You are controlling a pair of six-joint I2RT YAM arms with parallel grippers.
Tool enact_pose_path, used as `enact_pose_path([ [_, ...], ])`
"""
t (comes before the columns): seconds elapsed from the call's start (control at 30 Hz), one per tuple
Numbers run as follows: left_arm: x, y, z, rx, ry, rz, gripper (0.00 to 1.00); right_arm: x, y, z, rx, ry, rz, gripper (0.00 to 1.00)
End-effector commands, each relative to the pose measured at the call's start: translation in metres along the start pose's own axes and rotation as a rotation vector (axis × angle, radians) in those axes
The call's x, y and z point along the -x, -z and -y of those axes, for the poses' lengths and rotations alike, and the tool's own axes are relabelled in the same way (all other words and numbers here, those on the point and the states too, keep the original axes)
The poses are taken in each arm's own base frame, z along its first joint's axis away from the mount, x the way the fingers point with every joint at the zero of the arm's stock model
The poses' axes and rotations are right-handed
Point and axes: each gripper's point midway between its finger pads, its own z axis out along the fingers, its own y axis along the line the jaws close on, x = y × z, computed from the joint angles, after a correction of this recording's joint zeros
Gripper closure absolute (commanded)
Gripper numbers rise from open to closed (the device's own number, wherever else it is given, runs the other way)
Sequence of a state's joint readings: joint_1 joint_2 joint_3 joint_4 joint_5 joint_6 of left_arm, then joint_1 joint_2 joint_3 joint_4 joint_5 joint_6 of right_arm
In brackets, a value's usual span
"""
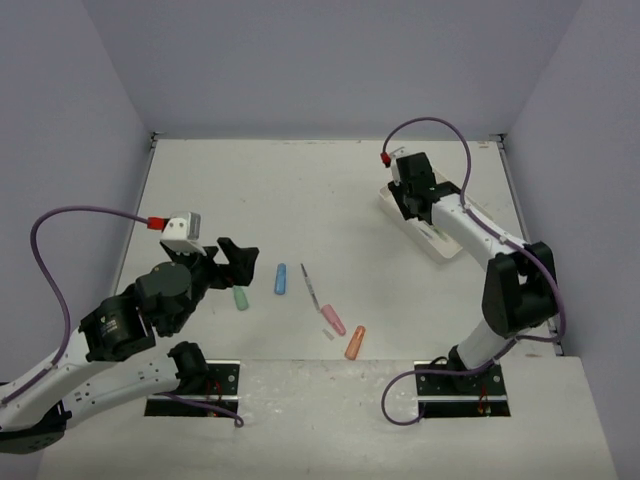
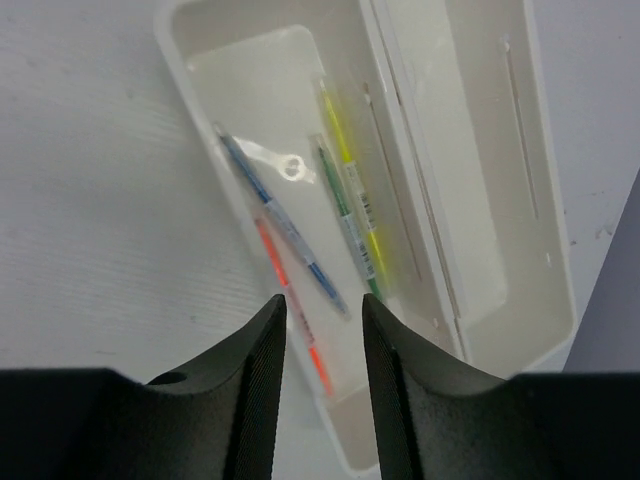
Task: Sort the stationery into containers
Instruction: Place the pen in the storage box, then pick up the pen from the center of the board.
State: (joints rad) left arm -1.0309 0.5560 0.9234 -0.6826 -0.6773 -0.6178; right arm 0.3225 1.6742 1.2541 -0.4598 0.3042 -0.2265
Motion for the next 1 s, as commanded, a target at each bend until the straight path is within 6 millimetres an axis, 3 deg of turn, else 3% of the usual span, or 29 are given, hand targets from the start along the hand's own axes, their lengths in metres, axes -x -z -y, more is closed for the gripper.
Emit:
enact_pose_path([
  [0.0, -0.011, -0.008, -0.018, 0.130, -0.003, -0.015, 0.00, 0.075, 0.102, -0.042, 0.124, -0.207, 0.327, 0.62],
  [0.1, -0.018, -0.016, -0.021, 0.210, 0.012, -0.042, 0.00, 0.078, 0.134, -0.102, 0.341, -0.350, 0.354, 0.64],
  [0.23, -0.015, -0.018, -0.025, 0.269, 0.039, -0.035, 0.00, 0.064, 0.152, -0.179, 0.538, -0.374, 0.273, 0.62],
  [0.33, -0.014, -0.016, -0.025, 0.257, 0.037, -0.035, 0.00, 0.051, 0.160, -0.227, 0.601, -0.345, 0.200, 0.61],
  [0.4, -0.012, -0.012, -0.020, 0.207, 0.003, -0.051, 0.00, 0.038, 0.146, -0.250, 0.564, -0.314, 0.115, 0.57],
  [0.43, -0.010, -0.010, -0.019, 0.194, 0.003, -0.048, 0.00, 0.042, 0.149, -0.254, 0.553, -0.308, 0.124, 0.57],
  [0.5, 0.001, -0.001, -0.021, 0.170, -0.021, -0.033, 0.00, 0.022, 0.126, -0.275, 0.502, -0.244, 0.011, 0.50],
  [0.63, 0.015, 0.016, -0.051, 0.263, 0.008, 0.041, 0.00, 0.004, 0.103, -0.301, 0.480, -0.190, -0.093, 0.52],
  [0.97, -0.002, 0.019, -0.066, 0.262, 0.034, 0.056, 0.00, -0.031, 0.073, -0.330, 0.452, -0.113, -0.233, 0.70],
])
